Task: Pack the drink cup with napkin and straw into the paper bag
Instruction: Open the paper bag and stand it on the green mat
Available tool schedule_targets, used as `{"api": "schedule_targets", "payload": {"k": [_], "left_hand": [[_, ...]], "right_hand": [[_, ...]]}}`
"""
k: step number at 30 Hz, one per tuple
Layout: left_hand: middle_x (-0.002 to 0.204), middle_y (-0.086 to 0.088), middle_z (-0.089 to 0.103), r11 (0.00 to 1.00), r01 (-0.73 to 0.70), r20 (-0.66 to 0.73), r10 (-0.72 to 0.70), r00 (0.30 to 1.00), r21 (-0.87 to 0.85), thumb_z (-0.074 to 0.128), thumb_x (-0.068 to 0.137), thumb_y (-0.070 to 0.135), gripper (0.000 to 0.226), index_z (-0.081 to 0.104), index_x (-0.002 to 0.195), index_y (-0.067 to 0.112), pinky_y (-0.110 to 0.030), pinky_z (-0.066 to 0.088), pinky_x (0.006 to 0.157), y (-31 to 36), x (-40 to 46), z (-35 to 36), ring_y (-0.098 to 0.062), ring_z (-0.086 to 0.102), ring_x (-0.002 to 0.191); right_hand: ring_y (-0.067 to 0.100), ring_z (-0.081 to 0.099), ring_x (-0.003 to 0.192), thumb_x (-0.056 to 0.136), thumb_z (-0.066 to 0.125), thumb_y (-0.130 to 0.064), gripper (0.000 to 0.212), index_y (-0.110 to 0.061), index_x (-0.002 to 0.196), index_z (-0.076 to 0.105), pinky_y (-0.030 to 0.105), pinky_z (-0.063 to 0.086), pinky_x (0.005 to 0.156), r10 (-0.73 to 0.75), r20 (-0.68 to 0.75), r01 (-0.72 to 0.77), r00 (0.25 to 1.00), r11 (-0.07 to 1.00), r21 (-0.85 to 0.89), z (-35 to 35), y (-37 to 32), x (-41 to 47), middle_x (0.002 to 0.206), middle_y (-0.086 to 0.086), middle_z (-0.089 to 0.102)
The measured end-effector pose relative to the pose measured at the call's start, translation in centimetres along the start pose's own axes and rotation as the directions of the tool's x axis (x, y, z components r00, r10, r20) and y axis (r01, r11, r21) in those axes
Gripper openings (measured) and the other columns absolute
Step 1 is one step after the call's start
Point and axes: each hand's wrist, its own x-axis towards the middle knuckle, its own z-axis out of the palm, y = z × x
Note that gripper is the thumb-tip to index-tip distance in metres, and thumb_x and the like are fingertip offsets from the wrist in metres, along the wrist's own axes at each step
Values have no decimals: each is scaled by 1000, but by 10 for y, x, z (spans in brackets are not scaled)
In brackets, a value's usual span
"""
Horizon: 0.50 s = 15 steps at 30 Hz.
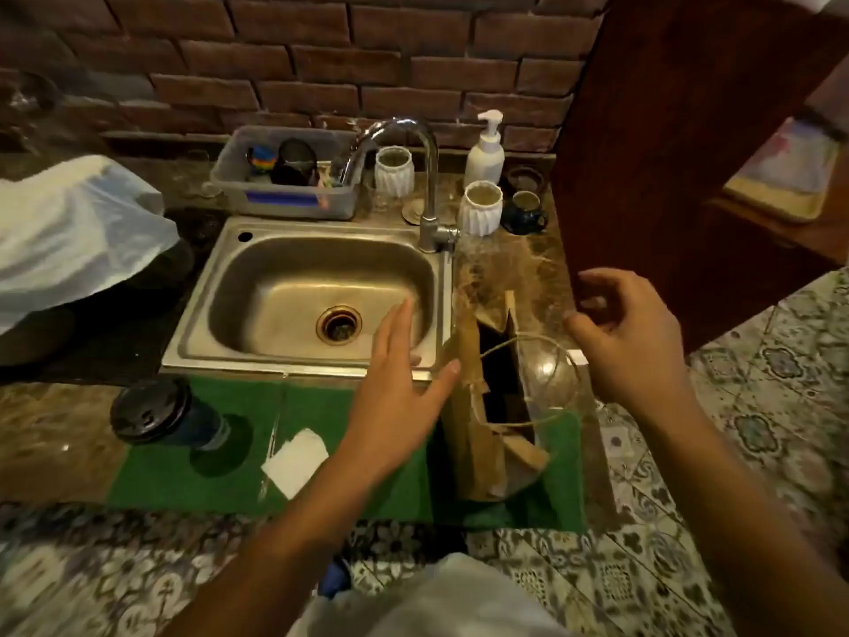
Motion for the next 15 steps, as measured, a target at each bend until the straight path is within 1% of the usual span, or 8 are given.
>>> {"api": "schedule_targets", "payload": {"k": [3,5,7,8,10,11,13,15], "left_hand": [[169,17,0,995,94,76,-97,992,39,59,91,58,88,4,159,42,-39,29,120,1,5,19,-17,28,151],[171,10,1,979,204,153,-203,967,10,61,91,56,91,5,160,38,-34,19,120,0,7,29,-15,13,155],[169,7,15,969,249,185,-244,952,-5,66,91,48,91,10,161,33,-29,22,117,4,9,37,-14,19,154],[164,10,28,970,242,189,-234,954,-21,68,92,41,87,15,160,31,-22,24,114,7,11,40,-10,30,148],[134,25,52,967,243,181,-227,957,-71,72,90,27,75,31,152,36,-14,37,107,16,15,44,7,50,119],[122,26,57,966,241,175,-223,959,-92,75,87,23,73,36,146,42,-21,44,107,17,16,46,8,54,109],[127,19,60,966,231,169,-210,963,-117,78,84,18,80,34,146,47,-37,48,108,16,18,50,-2,57,116],[134,17,57,965,235,177,-213,961,-114,76,86,12,89,28,152,45,-36,46,109,13,18,52,-6,56,124]], "right_hand": [[21,68,95,87,69,-26,40,-29,125,59,47,58,86,248,-31,-246,968,967,61,3,38,8,115,5,66],[23,66,110,86,71,-31,51,-27,134,56,47,56,94,297,125,-298,947,954,-6,9,56,6,125,4,65],[19,55,126,84,77,-46,70,-27,145,49,40,49,102,263,339,-281,903,960,3,19,54,-2,139,-3,56],[17,50,130,78,79,-56,83,-27,148,45,39,45,105,229,420,-256,878,967,9,24,48,-6,141,-5,51],[20,48,136,65,76,-76,107,-29,153,38,45,44,110,144,508,-191,849,981,42,35,38,-11,151,-2,48],[21,49,136,62,76,-78,112,-29,154,36,48,46,110,109,533,-172,839,983,70,41,34,-14,153,-1,47],[22,48,137,63,80,-72,111,-30,155,33,49,45,111,53,547,-137,836,984,114,48,29,-18,154,2,46],[23,46,138,64,79,-68,110,-32,155,30,50,44,111,15,527,-107,850,984,146,51,24,-20,153,3,44]]}}
